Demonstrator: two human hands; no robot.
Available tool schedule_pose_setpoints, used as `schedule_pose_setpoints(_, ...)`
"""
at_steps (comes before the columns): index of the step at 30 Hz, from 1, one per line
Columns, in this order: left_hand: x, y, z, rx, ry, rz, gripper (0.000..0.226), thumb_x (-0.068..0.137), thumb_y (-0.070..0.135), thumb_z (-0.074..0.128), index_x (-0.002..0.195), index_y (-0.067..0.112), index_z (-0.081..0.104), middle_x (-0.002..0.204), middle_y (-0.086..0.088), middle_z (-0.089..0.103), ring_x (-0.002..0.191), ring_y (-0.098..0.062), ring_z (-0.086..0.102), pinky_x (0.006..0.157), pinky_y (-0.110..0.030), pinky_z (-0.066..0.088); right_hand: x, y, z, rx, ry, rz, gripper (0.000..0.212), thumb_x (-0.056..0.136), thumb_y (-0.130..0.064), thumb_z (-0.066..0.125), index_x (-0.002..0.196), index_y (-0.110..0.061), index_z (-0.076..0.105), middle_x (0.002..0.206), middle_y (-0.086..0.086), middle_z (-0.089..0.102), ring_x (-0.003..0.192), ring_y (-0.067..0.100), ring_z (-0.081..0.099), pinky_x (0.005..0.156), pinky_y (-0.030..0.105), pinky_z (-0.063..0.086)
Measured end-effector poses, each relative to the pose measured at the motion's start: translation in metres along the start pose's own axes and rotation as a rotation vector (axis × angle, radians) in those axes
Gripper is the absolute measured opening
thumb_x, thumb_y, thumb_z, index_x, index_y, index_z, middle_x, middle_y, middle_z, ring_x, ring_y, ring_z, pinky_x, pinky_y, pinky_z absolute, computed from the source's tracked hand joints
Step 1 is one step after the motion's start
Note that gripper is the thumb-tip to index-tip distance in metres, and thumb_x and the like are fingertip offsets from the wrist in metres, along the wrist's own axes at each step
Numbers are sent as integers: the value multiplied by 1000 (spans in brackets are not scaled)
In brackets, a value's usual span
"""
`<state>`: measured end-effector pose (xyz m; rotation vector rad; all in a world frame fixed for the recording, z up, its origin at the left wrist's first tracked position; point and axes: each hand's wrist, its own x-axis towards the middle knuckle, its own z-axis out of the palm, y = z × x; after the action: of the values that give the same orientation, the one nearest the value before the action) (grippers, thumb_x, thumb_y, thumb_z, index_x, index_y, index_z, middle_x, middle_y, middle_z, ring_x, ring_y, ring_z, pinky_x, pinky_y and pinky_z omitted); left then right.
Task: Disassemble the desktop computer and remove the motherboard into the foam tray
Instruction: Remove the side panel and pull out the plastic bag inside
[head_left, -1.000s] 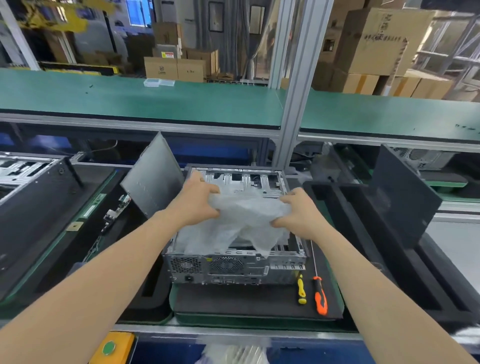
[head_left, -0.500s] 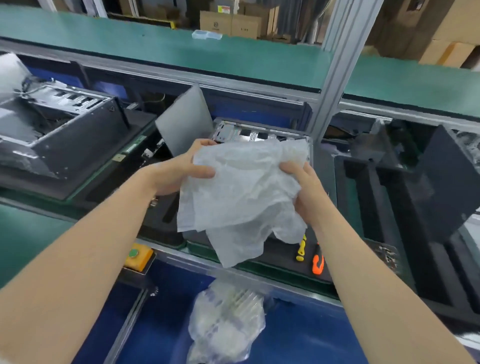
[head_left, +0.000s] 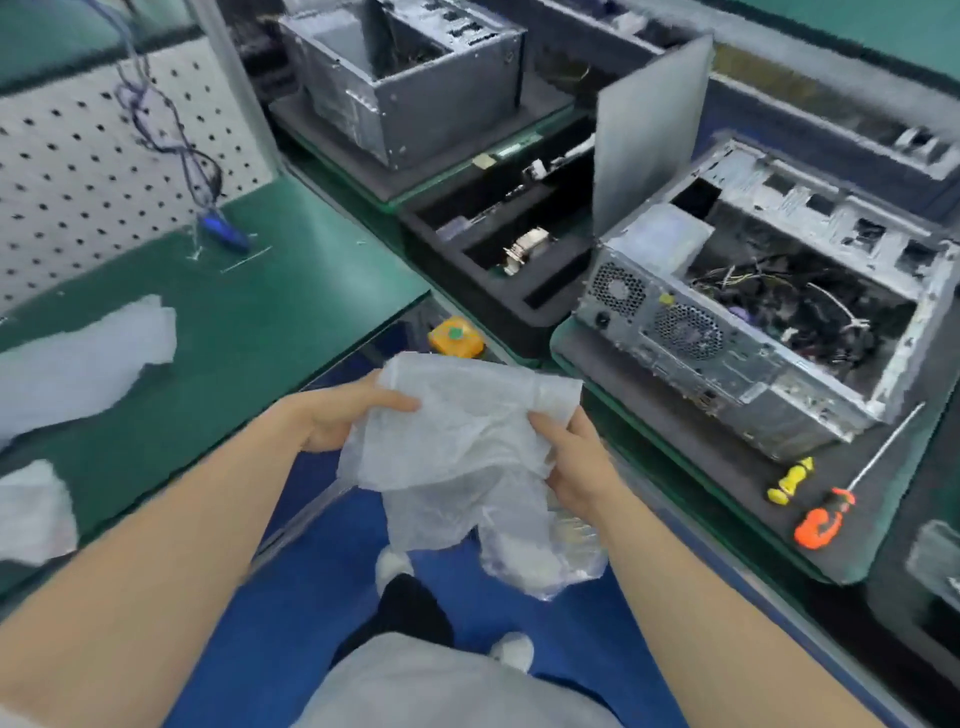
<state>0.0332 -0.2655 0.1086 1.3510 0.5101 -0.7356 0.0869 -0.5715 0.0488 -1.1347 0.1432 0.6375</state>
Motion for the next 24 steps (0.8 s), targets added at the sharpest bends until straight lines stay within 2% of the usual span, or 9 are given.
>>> schedule_pose_setpoints(3,-26,-40,-40,-5,169,-54,99,62,37,93,146,37,39,135,-2,66,118,-27,68,97,-50,55,10,41,40,2,-45,97,49,94,-14,74,139,-20,57,137,14,66,120,40,66,91,56,58)
schedule_pose_setpoints(5,-43,-57,-70,11,297,-49,102,59,42,95,144,34,39,133,1,64,114,-24,69,88,-45,59,17,64,67,12,-69,167,52,94,-16,76,140,-25,56,138,10,66,122,38,66,96,63,55)
schedule_pose_setpoints(9,-76,-74,-138,100,570,45,85,63,47,96,131,35,47,121,10,61,101,-16,69,66,-30,59,35,103,129,12,-165,282,52,96,-19,74,143,-27,53,139,6,66,124,36,65,97,66,53)
schedule_pose_setpoints(12,-98,-72,-200,221,739,124,71,65,43,96,123,30,58,115,12,63,96,-10,65,74,-28,54,50,128,189,-65,-213,361,49,95,-19,75,141,-20,58,135,7,69,120,34,68,95,61,55)
schedule_pose_setpoints(14,-119,-66,-243,310,843,162,63,66,42,95,117,34,59,104,23,60,92,-5,60,71,-22,46,60,145,235,-177,-213,420,51,91,-23,80,138,-19,62,130,6,72,109,32,73,86,51,60)
schedule_pose_setpoints(15,-129,-63,-266,368,888,179,61,67,42,94,117,36,60,104,26,60,95,-9,61,73,-24,46,66,154,259,-214,-228,439,51,89,-24,82,137,-20,63,128,5,73,107,32,74,82,47,61)
schedule_pose_setpoints(18,-154,-56,-334,592,1019,191,68,71,44,92,130,24,64,130,5,66,121,-26,60,98,-39,49,89,183,338,-182,-271,470,45,90,-17,80,132,-19,66,127,6,73,108,30,74,77,39,62)
schedule_pose_setpoints(21,-172,-53,-384,742,1209,182,67,72,47,89,128,24,61,132,-4,60,120,-33,58,99,-46,49,108,213,413,-73,-284,502,49,92,-5,72,138,-18,61,130,7,72,108,29,73,82,41,61)
schedule_pose_setpoints(24,-175,-69,-409,1073,1417,110,73,74,48,85,136,30,52,147,-9,43,133,-36,45,110,-51,33,117,242,473,-26,-222,544,49,93,0,66,140,-14,59,129,9,72,104,27,72,77,36,61)
